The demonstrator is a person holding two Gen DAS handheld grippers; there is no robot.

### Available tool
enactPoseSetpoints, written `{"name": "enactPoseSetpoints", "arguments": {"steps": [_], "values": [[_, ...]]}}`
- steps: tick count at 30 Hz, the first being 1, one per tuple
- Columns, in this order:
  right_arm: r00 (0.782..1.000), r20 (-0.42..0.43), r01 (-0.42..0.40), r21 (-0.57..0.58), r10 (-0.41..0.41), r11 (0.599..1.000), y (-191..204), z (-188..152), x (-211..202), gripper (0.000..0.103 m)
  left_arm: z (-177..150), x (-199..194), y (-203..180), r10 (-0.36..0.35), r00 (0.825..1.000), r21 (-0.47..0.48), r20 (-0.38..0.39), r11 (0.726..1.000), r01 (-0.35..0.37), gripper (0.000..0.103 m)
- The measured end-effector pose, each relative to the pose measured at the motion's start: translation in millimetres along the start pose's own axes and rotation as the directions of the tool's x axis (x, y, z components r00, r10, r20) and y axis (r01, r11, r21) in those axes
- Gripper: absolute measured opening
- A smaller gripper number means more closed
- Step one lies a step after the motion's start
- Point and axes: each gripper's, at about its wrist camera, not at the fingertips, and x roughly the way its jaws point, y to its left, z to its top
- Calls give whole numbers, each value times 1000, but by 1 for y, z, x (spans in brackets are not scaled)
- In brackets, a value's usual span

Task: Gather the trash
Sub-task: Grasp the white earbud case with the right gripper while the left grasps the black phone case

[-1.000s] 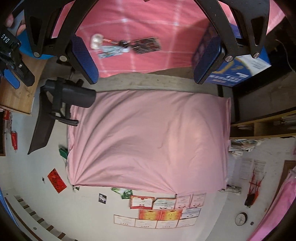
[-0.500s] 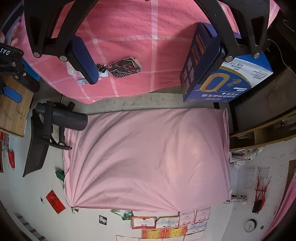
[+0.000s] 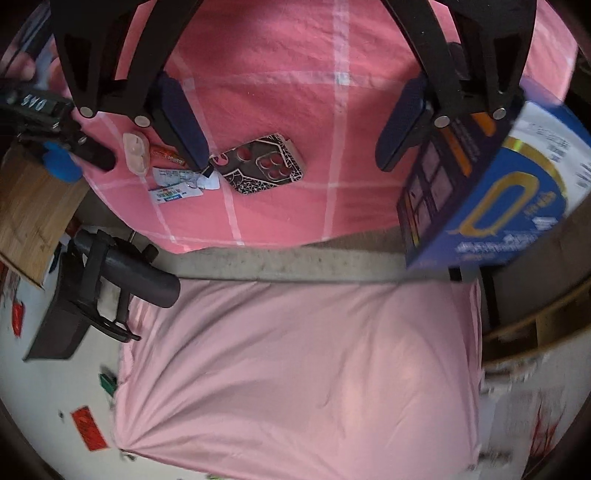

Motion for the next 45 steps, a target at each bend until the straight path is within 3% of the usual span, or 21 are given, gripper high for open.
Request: {"name": "enactPoseSetpoints", "arguments": {"steps": [6, 12, 15, 19, 23, 29, 34, 42, 43, 45], "values": [[996, -94, -13, -62, 7, 998, 16, 6, 27, 102, 12, 21, 7, -29, 997, -64, -71, 998, 25, 66], [988, -155, -39, -72, 27, 997, 19, 1, 37, 97, 13, 44, 17, -81, 981, -109, -174, 992, 62, 65], [986, -165, -42, -41, 35, 998, 12, -1, 38, 94, 15, 47, 18, -72, 981, -107, -180, 993, 53, 66], [987, -160, -28, -32, 23, 999, 9, -2, 36, 83, 16, 45, 16, -57, 982, -87, -182, 995, 41, 66], [987, -159, -33, 1, 33, 999, 1, -2, 34, 69, 15, 44, 21, -91, 980, -99, -175, 992, 74, 65], [986, -159, -39, 17, 41, 999, -2, -2, 33, 63, 16, 42, 7, -122, 978, -38, -170, 992, 117, 35], [985, -163, -53, 32, 57, 998, -7, -4, 28, 56, 14, 39, 2, -133, 977, -44, -169, 991, 127, 25], [987, -134, -85, 14, 86, 996, -13, -9, 9, 55, 10, 27, -6, -161, 976, -34, -144, 987, 158, 12], [988, -126, -85, 11, 86, 996, -14, -10, 6, 55, 8, 25, -8, -176, 973, -39, -149, 984, 172, 3], [990, -110, -84, 6, 84, 996, -17, -13, -3, 55, 6, 22, -13, -193, 968, -30, -161, 981, 191, 0]]}}
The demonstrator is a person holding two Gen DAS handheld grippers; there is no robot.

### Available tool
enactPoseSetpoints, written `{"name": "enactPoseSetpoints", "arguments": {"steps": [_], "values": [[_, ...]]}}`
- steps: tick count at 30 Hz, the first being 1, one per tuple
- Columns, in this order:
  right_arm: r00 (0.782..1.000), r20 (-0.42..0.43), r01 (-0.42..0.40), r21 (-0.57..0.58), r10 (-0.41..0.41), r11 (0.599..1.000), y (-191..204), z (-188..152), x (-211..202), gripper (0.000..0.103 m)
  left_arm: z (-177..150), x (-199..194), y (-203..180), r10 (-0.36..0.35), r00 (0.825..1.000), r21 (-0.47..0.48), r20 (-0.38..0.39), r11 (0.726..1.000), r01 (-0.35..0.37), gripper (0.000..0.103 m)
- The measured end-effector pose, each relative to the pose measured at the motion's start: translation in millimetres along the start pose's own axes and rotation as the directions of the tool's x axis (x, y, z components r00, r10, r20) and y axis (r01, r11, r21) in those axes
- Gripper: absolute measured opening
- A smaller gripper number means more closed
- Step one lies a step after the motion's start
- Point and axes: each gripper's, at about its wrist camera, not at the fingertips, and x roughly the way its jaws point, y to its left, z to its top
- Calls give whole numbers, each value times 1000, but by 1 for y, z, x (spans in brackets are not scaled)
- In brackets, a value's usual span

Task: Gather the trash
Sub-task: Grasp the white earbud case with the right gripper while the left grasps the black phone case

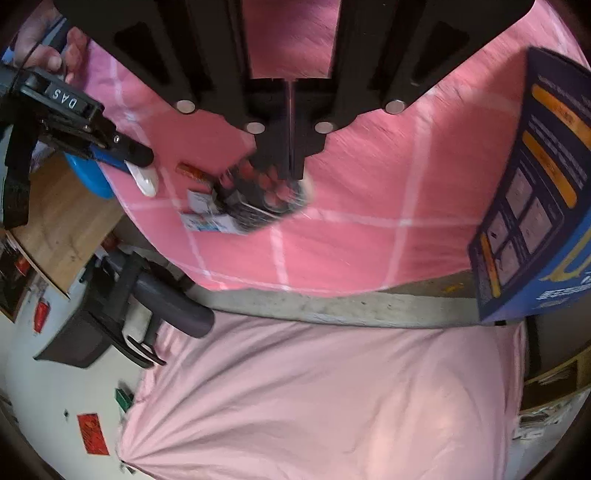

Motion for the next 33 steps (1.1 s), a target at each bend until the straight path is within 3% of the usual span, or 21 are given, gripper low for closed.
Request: {"name": "enactPoseSetpoints", "arguments": {"steps": [4, 8, 10, 11, 12, 14, 20, 27, 33], "values": [[1000, 6, 20, -9, -20, 1000, -6, -9, -14, 55, -8, -5, -16, -36, 999, 53, -5, 998, 36, 0], [1000, 12, 14, 28, -15, 1000, -18, -15, -21, 55, -9, 1, -22, 27, 999, 45, -28, 999, -26, 0], [1000, 11, 2, 49, -3, 999, -23, -14, -22, 55, -7, 5, -20, 75, 996, 53, -38, 996, -73, 6], [1000, 8, -2, 57, 1, 998, -24, -14, -21, 55, -6, 7, -19, 86, 996, 57, -39, 995, -84, 17], [1000, 7, -2, 60, 1, 998, -24, -14, -20, 55, -5, 7, -16, 90, 995, 56, -34, 995, -88, 33], [1000, 4, -2, 65, 2, 998, -25, -12, -17, 56, -5, 7, -12, 78, 997, 48, -18, 996, -77, 52], [999, -16, -27, 78, 29, 997, -26, 0, -3, 56, 7, 29, -15, 55, 997, 132, -63, 990, -46, 53], [997, -22, -72, 118, 75, 990, -32, 0, 1, 56, 14, 56, -34, 98, 988, 349, -118, 936, -51, 56], [996, -18, -87, 128, 91, 988, -35, -1, 0, 56, 19, 73, -34, 150, 983, 387, -105, 917, -99, 60]]}}
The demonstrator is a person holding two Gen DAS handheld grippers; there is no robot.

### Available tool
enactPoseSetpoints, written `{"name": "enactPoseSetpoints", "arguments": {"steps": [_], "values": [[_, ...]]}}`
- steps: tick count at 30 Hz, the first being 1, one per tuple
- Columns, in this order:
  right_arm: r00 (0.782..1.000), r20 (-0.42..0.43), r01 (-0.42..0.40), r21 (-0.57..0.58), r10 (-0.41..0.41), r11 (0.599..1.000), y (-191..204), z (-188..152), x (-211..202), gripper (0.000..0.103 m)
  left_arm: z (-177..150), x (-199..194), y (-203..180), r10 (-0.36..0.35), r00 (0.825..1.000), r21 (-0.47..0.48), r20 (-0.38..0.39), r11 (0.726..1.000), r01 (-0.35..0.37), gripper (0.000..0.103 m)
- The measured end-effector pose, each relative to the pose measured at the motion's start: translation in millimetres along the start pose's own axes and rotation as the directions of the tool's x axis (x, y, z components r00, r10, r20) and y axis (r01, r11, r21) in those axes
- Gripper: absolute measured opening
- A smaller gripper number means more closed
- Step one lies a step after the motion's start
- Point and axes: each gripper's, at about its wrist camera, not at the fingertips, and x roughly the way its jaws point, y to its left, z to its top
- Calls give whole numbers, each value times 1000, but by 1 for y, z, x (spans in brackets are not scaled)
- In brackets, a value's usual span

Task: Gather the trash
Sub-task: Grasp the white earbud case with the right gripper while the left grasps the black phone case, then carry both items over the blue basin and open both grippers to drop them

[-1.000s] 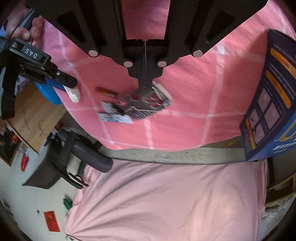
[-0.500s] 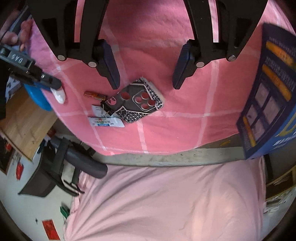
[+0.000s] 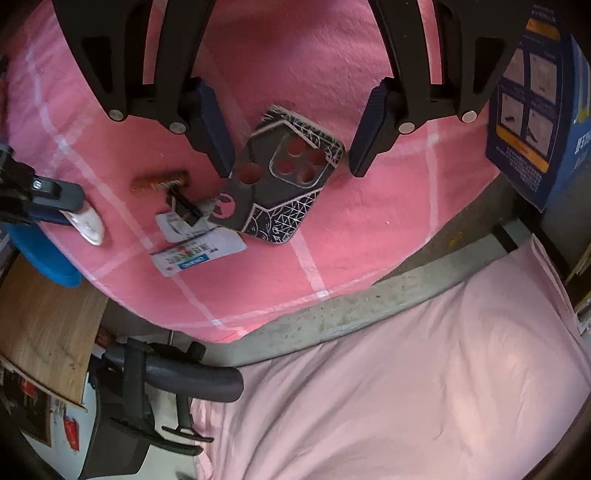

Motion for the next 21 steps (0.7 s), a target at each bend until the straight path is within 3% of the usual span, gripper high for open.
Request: {"name": "enactPoseSetpoints", "arguments": {"steps": [8, 10, 13, 21], "values": [[1000, 0, -3, 2, 3, 1000, 0, 0, -1, 56, 1, 8, -9, 5, 1000, 65, 6, 998, -5, 59], [1000, 1, -5, 3, 5, 1000, 0, 0, -1, 56, 1, 8, -9, -18, 1000, 67, 4, 998, 17, 52], [1000, 2, -2, 0, 2, 1000, 0, 0, -2, 56, -3, 4, -9, -38, 999, 49, 4, 998, 38, 45], [1000, -6, -8, -29, 8, 1000, 6, -8, -9, 56, -24, -25, -17, -82, 996, -32, 31, 996, 83, 38]]}}
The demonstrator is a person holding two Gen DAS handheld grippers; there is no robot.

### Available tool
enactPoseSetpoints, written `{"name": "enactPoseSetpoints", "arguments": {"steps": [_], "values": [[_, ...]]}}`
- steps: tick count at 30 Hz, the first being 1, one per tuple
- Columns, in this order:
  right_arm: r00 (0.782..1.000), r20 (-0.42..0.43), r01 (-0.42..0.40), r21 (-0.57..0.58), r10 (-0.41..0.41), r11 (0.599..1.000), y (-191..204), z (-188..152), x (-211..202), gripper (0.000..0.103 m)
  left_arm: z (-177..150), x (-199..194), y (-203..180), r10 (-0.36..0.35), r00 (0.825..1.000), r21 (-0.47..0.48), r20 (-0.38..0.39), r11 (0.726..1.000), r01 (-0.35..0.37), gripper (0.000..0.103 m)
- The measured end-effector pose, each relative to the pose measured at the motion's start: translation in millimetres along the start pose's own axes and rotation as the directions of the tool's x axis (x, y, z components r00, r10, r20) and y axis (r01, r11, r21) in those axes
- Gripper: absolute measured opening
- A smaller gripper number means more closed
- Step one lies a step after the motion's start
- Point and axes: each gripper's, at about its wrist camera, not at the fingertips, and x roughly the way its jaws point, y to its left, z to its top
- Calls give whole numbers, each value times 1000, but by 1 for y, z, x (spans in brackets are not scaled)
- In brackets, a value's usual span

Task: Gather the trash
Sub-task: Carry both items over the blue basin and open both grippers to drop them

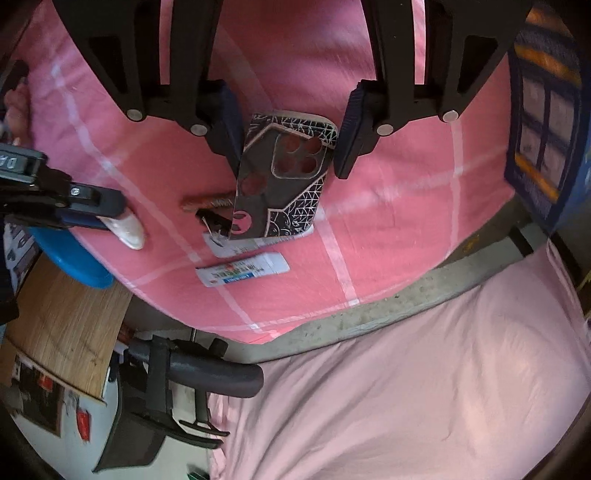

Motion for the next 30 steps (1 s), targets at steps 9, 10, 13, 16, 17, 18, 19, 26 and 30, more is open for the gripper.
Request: {"name": "enactPoseSetpoints", "arguments": {"steps": [9, 10, 13, 16, 17, 18, 19, 26, 30], "values": [[997, 72, -27, -14, 28, 1000, 6, -10, -17, 55, -23, -41, -8, 23, 992, -244, 123, 970, 7, 6], [996, 82, -26, -16, 27, 1000, 7, -10, -19, 55, -22, -44, -8, 33, 991, -247, 130, 969, 0, 6], [990, 136, -24, -28, 27, 999, 11, -11, -29, 55, -20, -57, -13, 55, 985, -246, 161, 969, -14, 6], [973, 225, -33, -57, 45, 998, 16, -12, -46, 55, -21, -76, -18, 61, 976, -248, 207, 969, -8, 6], [962, 267, -30, -71, 48, 997, 18, -12, -54, 55, -19, -83, -21, 61, 971, -255, 230, 967, 0, 6], [953, 301, -20, -82, 44, 996, 20, -12, -60, 55, -17, -91, -23, 49, 966, -261, 255, 965, 20, 6], [937, 348, -9, -99, 43, 995, 22, -13, -69, 55, -14, -95, -25, 42, 962, -266, 270, 963, 33, 6], [789, 613, 45, -129, 44, 991, 26, -18, -130, 55, 16, -132, -65, 9, 913, -164, 407, 984, 63, 6], [713, 702, 92, -81, -9, 992, 14, -24, -155, 55, 36, -145, -92, -41, 880, -83, 472, 992, 91, 6]]}}
